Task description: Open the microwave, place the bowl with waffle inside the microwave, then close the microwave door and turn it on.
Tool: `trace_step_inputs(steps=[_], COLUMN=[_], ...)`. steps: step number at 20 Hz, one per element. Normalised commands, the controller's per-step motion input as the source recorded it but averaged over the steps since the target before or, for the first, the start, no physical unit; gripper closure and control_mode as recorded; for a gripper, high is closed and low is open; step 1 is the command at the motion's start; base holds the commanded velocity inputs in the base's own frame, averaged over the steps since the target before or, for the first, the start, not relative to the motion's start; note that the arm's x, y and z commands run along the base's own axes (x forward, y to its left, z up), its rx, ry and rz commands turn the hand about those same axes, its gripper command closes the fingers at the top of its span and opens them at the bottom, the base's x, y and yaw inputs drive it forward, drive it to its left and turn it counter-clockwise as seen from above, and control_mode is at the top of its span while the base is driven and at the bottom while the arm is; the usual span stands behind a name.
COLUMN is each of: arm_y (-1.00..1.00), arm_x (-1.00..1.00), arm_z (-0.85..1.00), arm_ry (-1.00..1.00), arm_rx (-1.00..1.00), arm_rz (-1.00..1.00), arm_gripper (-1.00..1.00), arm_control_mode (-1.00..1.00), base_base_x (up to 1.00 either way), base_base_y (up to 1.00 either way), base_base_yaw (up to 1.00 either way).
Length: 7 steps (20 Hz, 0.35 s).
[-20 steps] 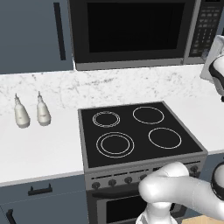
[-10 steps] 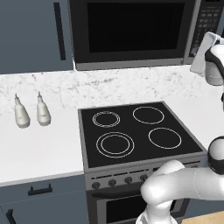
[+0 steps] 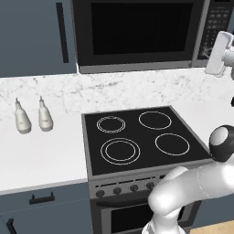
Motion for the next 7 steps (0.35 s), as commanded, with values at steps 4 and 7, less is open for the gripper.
trace_step_inputs(steps=[4,7], arm_y=[0.01,0.28], arm_x=[-0.29,-1.00], arm_z=[-0.80,-0.90], arm_ry=[-0.54,-0.94], arm_rx=[0.00,-0.10], arm_rz=[0.00,-0.10], arm_gripper=[1.00,1.00], arm_control_mode=[-1.00,-1.00], base_base_x=[0.00,0.00], base_base_y=[0.00,0.00], base_base_yaw=[0.00,0.00])
